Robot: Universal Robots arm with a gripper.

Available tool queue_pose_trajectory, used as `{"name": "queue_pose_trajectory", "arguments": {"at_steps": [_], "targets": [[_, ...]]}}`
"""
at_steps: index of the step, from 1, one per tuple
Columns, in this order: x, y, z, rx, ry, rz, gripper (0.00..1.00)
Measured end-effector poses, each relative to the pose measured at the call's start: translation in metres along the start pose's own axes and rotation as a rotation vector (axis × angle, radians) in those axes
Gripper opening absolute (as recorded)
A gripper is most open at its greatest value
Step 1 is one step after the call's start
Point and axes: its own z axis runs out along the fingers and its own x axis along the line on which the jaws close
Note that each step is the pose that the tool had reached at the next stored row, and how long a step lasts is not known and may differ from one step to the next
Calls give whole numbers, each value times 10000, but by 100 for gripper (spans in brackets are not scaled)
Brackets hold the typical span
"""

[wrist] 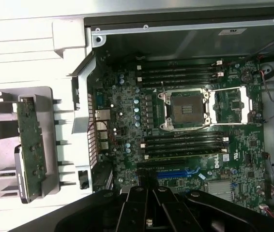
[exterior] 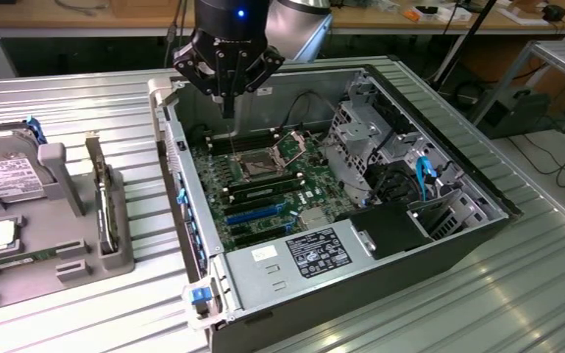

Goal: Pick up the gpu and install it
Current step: 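Reach for the gpu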

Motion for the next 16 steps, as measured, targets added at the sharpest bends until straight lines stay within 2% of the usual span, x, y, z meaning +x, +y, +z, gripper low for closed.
{"name": "queue_pose_trajectory", "arguments": {"at_steps": [16], "targets": [[105, -9, 22, 0, 0, 0, 11]]}}
